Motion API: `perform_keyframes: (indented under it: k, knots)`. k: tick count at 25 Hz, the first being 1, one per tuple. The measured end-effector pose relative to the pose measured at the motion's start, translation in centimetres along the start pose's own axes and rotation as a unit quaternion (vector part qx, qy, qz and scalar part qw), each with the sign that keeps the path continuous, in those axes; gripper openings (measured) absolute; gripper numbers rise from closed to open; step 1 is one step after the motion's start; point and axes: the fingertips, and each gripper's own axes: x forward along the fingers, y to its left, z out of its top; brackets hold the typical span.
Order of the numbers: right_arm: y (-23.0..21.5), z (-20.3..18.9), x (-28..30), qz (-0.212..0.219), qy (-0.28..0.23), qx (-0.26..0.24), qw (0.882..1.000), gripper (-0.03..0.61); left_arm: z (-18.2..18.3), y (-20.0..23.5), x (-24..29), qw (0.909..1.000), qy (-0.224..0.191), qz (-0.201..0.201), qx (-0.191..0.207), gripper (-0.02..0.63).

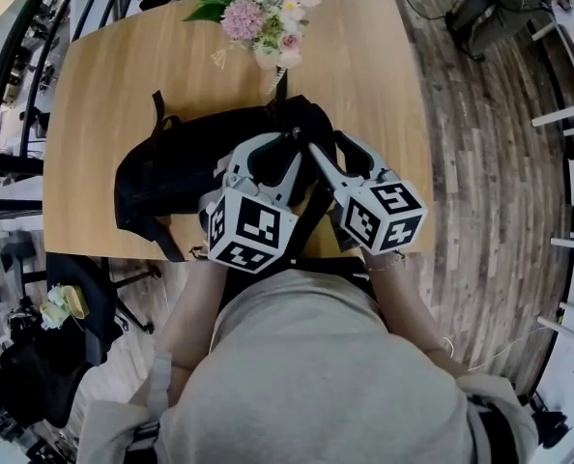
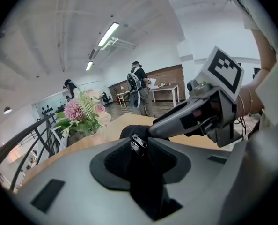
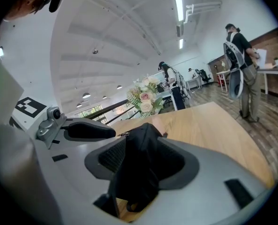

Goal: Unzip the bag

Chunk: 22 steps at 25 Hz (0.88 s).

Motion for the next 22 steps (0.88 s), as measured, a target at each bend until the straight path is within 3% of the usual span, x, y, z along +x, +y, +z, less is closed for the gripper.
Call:
perform_keyframes:
  k: [7,14,22]
  knots:
    - [-0.3,-0.6,0.7,0.008,0.012,0.010,1.000,0.202,-1.1,-0.2,0.8,0.9972,0.034,0.000,0.066,0.113]
    - [-0.1,-1.3,1.3,0.018,0.027,0.013,0.999,0.196,-1.7,0.1,1.1,0.9972,0.040,0.009,0.062,0.112]
    - [-0.1,-1.6,1.7,0.027,0.032,0.017,0.999,0.190,-2.3,-0.1,1.5,0.9950,0.049,0.015,0.086,0.117]
